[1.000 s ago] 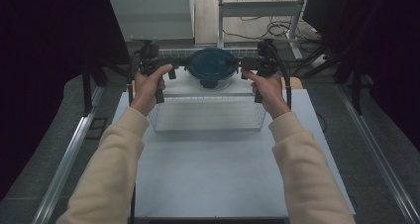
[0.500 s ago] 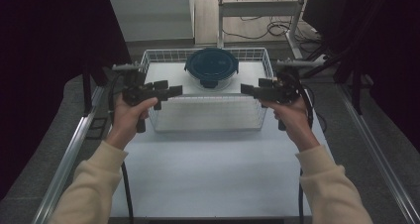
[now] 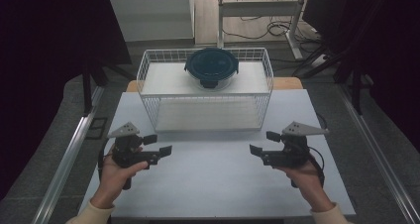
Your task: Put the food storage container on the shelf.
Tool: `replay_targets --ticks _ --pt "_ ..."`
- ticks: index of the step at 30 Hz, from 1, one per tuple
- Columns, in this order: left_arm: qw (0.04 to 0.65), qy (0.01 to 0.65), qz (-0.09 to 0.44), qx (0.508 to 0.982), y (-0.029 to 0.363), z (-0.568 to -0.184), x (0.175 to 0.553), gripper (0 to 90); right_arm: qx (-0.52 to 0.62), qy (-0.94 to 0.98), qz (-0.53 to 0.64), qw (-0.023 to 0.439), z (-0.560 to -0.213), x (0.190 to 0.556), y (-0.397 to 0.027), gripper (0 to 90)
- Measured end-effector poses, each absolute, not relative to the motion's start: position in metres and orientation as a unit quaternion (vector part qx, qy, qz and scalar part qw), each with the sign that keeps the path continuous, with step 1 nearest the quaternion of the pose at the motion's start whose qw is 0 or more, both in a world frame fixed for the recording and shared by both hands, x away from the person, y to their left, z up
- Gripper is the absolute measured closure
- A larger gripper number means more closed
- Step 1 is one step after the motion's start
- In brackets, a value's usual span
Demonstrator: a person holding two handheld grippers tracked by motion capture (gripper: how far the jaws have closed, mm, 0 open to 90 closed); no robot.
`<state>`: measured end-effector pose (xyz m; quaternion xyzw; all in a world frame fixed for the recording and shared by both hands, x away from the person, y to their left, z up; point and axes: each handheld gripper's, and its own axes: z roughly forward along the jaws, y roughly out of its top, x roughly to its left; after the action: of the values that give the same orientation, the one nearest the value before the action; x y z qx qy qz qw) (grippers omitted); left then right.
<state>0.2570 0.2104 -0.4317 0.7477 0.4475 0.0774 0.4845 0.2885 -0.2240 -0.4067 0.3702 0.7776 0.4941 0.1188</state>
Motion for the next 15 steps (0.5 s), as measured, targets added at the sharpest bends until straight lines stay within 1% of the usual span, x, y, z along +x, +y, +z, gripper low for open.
replay_targets --ticks 3,7,11,15 --pt "0.469 0.461 0.067 0.750 0.210 -0.450 0.255 22.5 0.374 0.784 0.480 0.120 -0.425 0.284 -0.227 18.0" --pt "0.458 0.462 0.062 0.757 0.207 -0.461 0.254 22.5 0.377 0.792 0.466 0.119 -0.443 0.284 -0.230 18.7" --pt "0.448 0.464 0.069 0.761 0.204 -0.469 0.253 22.6 0.374 0.798 0.458 0.116 -0.451 0.282 -0.229 18.7" --pt "0.444 0.464 0.076 0.763 0.202 -0.472 0.253 22.7 0.370 0.796 0.463 0.121 -0.450 0.280 -0.228 18.6"
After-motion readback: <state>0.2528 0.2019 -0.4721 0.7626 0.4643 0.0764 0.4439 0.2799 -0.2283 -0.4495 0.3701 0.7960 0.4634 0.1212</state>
